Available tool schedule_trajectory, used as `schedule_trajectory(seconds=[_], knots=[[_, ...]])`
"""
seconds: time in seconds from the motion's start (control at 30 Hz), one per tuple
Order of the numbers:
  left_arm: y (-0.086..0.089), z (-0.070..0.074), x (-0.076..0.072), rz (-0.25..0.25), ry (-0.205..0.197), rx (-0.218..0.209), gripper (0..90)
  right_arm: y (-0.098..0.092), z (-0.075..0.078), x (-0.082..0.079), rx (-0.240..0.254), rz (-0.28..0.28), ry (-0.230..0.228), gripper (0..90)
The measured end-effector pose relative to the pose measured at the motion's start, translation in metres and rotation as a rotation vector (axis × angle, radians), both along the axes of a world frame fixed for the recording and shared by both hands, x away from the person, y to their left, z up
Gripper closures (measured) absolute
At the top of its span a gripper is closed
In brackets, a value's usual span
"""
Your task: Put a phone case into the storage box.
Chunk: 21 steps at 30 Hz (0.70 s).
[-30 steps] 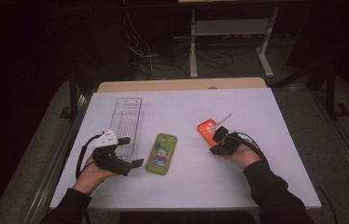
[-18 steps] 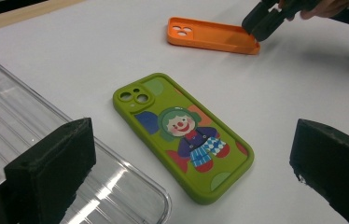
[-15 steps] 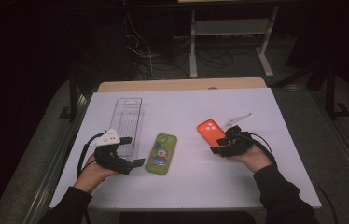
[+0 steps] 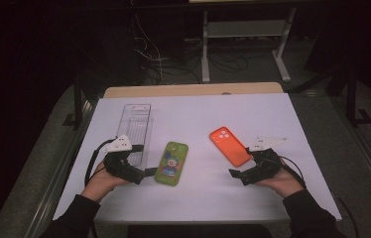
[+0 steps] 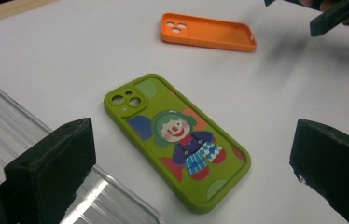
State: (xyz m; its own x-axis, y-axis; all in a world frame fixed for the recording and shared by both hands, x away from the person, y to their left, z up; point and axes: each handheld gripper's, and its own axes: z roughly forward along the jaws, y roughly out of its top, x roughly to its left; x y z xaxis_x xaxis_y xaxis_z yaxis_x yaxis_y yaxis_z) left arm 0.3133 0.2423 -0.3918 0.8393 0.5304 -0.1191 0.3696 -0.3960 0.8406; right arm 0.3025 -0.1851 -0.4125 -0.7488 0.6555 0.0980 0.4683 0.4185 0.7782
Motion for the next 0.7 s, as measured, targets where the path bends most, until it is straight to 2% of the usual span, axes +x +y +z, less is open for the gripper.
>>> schedule_trajectory(seconds=[0.07,0.1,0.2,0.3,0.4,0.43,0.7], knots=[[-0.001,0.0,0.001,-0.002,0.007,0.007,0.0,-0.003,-0.003,-0.003,0.005,-0.009,0.002,0.0],[-0.001,-0.001,0.001,-0.002,0.01,0.009,0.0,-0.006,-0.006,-0.007,0.028,-0.017,0.015,0.0],[-0.002,-0.002,0.001,-0.005,0.003,0.018,0.0,-0.008,-0.011,-0.011,0.048,-0.021,0.023,0.0],[-0.002,-0.002,0.001,0.003,-0.004,0.015,0.0,-0.01,-0.017,-0.016,0.029,-0.007,0.023,0.0],[-0.002,-0.003,0.001,-0.001,-0.007,0.024,0.0,-0.01,-0.016,-0.018,0.042,-0.012,0.028,0.0],[-0.002,-0.004,0.001,0.002,-0.006,0.024,0.0,-0.009,-0.016,-0.017,0.043,-0.009,0.011,0.0],[0.002,-0.005,0.0,0.012,0.0,0.021,0.0,-0.009,-0.006,-0.017,0.033,-0.023,0.002,0.0]])
